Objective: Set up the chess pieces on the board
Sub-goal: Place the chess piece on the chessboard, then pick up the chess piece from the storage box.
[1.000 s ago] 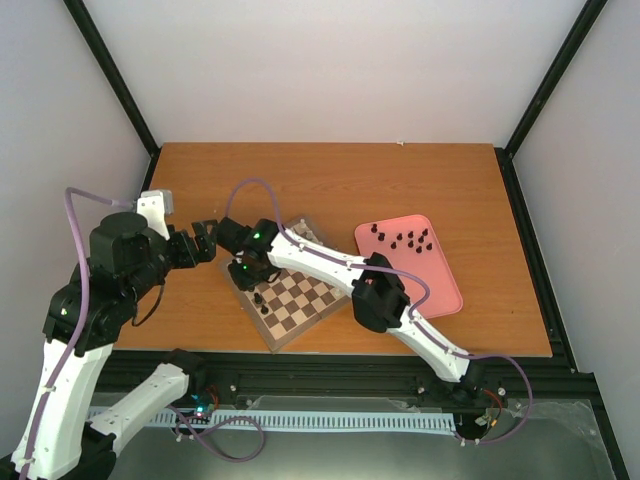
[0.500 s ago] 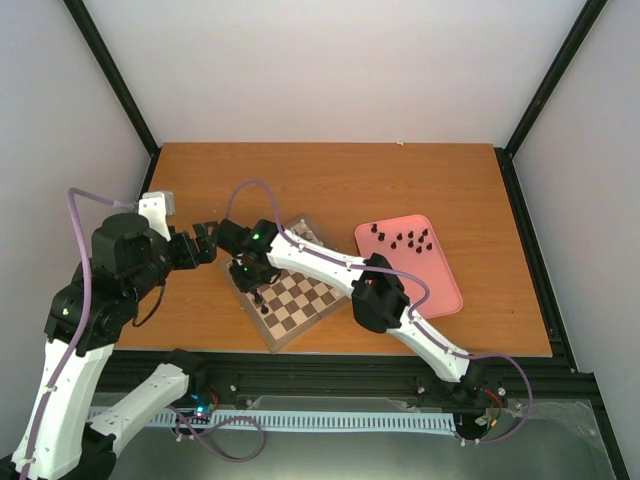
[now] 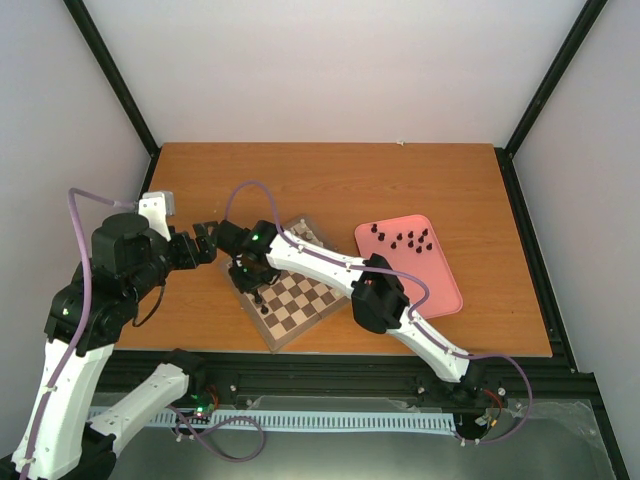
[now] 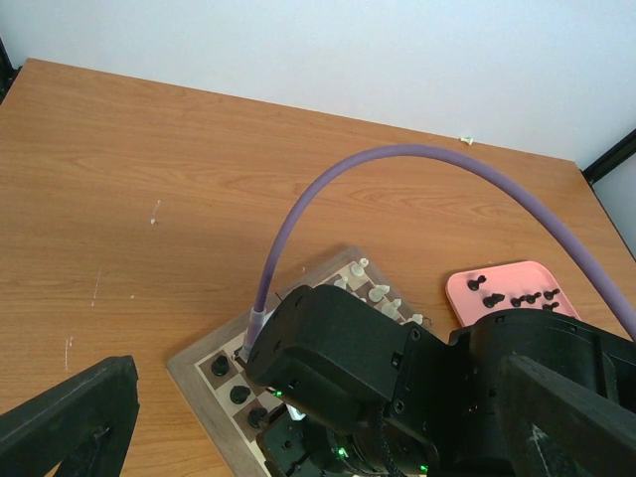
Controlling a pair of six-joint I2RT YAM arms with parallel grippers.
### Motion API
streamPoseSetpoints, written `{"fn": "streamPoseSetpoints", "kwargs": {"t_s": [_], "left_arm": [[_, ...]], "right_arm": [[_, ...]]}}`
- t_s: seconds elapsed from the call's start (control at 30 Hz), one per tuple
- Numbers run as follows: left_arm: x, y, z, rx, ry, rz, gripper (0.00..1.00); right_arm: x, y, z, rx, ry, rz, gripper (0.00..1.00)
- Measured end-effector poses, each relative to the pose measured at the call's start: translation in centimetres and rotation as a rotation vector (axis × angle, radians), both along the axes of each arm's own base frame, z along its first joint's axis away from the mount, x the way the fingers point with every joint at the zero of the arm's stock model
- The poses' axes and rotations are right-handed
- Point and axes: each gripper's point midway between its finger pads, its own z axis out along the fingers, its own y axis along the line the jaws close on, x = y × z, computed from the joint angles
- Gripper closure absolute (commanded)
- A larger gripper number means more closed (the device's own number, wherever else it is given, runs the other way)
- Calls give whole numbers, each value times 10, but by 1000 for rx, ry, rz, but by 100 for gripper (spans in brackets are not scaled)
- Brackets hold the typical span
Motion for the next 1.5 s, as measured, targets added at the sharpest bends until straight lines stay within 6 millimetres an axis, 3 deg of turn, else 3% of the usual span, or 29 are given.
{"fn": "streamPoseSetpoints", "kwargs": {"t_s": [0.57, 0.7, 0.87, 1.0, 1.1, 1.23, 1.33, 1.4, 1.5], "left_arm": [[1, 0, -1, 4, 2, 2, 0], [2, 0, -2, 6, 7, 2, 0], [2, 0, -2, 7, 8, 3, 0], [4, 0, -4, 18, 15, 2, 0], [7, -1, -6, 22, 23, 1, 0], [9, -2, -9, 29, 36, -1, 0], [12, -3, -11, 32, 44, -2, 0], [13, -4, -12, 35, 49, -4, 0], [16, -6, -15, 40, 62, -5, 0]], "right_arm": [[5, 4, 7, 20, -34, 15, 56], [13, 1, 34, 54, -74, -6, 52], [39, -20, 96, 138, -148, -75, 49], [77, -70, 139, 158, -222, -192, 46], [106, -129, 149, 120, -248, -313, 44], [133, -227, 129, 4, -218, -502, 42], [143, -298, 99, -90, -166, -634, 42], [144, -330, 81, -133, -126, -692, 43], [144, -361, 59, -163, -71, -743, 47]]}}
